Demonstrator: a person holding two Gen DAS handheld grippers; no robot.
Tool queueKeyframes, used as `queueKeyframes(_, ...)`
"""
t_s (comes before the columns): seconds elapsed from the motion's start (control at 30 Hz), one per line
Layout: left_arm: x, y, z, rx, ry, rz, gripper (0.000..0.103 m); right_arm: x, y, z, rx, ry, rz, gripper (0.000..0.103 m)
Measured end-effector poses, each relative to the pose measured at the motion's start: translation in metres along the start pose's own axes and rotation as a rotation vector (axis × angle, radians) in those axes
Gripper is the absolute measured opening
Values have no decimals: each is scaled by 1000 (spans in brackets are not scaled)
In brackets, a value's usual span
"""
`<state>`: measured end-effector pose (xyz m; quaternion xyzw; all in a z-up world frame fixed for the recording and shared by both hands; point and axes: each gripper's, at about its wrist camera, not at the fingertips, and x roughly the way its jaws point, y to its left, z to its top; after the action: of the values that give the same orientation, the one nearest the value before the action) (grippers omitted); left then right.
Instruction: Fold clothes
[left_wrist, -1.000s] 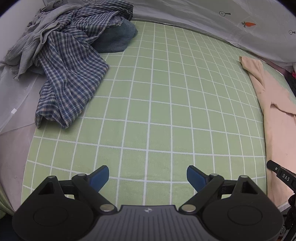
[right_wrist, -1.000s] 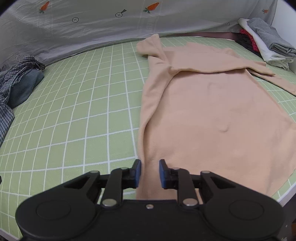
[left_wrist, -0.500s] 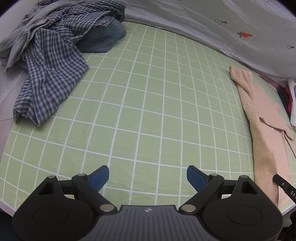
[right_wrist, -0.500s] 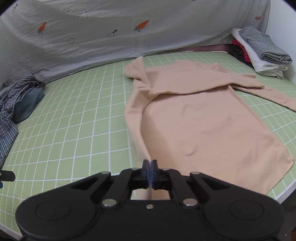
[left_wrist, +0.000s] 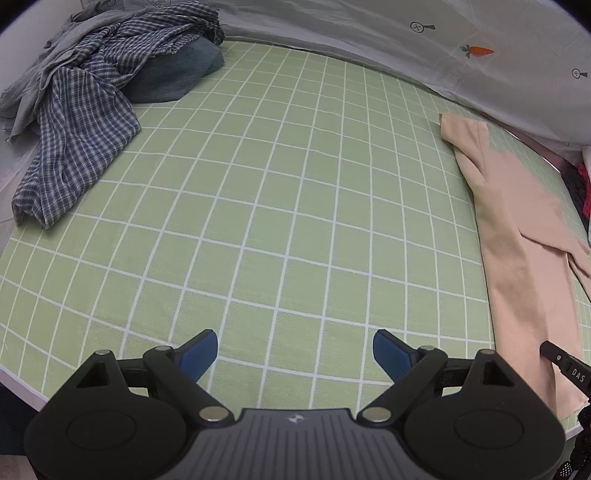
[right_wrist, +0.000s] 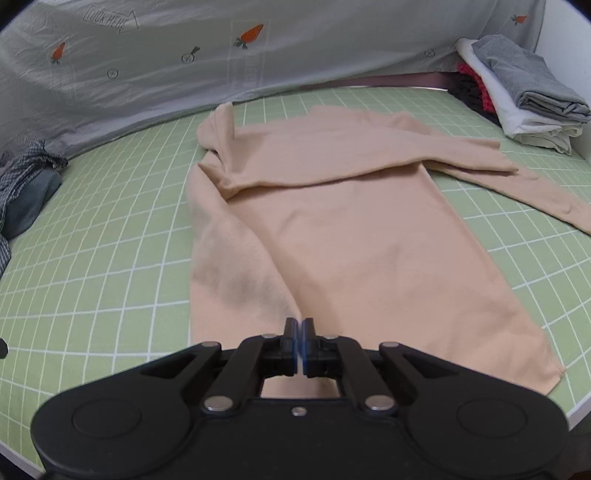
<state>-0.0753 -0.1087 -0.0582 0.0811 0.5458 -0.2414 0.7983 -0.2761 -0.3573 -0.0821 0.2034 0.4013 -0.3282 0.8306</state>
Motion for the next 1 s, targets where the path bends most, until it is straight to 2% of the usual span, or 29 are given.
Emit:
queueKeyframes(0.17, 2, -20, -1, -48, -6, 28, 91, 16, -4, 4, -105, 69, 33, 7)
queueKeyframes(0.23, 6, -31, 2, -64, -10, 28, 91, 16, -8, 9, -128, 82, 58, 16)
queueKeyframes(0.27, 7, -37, 4, -69, -13, 27, 91, 16, -12, 13, -132, 84, 77, 25)
queueKeyframes(0.43, 19, -73, 17, -71, -29, 12, 91, 4, -52, 37, -34, 46, 189, 38)
queueKeyframes(0.57, 35, -106, 30, -42, -12, 4, 91, 3, -85, 58, 15, 3, 142, 41)
queueKeyframes(0.67, 45, -128, 45, -13, -19, 7, 91, 13, -118, 73, 104, -4, 105, 42)
queueKeyframes(1.0, 102, -184, 107, 51, -28, 32, 92, 69, -214, 125, 351, -50, -37, 52)
